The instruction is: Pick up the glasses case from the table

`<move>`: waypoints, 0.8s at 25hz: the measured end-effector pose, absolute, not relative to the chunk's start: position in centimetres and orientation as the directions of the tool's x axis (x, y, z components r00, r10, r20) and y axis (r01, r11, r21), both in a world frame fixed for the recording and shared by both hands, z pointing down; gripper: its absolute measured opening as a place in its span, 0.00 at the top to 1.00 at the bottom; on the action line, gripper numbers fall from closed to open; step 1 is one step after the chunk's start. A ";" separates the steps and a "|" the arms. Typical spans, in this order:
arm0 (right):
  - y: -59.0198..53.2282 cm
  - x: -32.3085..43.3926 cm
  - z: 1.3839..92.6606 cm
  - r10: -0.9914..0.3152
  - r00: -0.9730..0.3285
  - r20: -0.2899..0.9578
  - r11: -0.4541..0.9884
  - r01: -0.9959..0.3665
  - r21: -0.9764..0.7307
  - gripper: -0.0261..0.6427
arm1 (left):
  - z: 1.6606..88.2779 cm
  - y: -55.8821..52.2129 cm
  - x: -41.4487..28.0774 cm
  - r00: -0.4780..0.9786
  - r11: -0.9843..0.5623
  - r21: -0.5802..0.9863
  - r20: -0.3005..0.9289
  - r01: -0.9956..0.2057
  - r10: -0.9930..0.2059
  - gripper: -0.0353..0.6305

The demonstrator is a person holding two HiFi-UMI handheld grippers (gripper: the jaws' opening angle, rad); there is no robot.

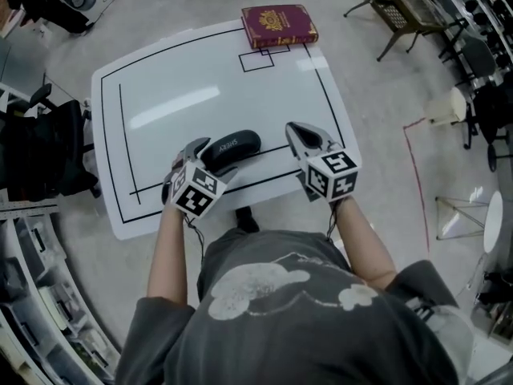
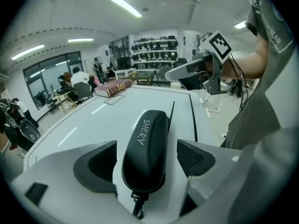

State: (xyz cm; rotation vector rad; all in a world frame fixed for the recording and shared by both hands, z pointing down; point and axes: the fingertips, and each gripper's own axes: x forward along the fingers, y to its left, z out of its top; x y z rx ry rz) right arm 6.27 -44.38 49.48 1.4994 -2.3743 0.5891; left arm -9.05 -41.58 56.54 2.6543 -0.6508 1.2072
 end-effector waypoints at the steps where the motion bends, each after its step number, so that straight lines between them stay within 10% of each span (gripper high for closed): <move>1: -44.7 6.3 49.6 -0.796 -0.421 0.435 0.375 -0.907 -0.192 0.96 | 56.9 -41.7 -8.8 0.582 -0.905 -0.031 0.756 -0.425 -0.299 0.36; 20: -47.1 7.2 50.1 -0.819 -0.358 0.449 0.303 -0.933 -0.192 0.96 | 60.5 -42.6 -7.7 0.548 -0.948 0.049 0.824 -0.315 -0.140 0.42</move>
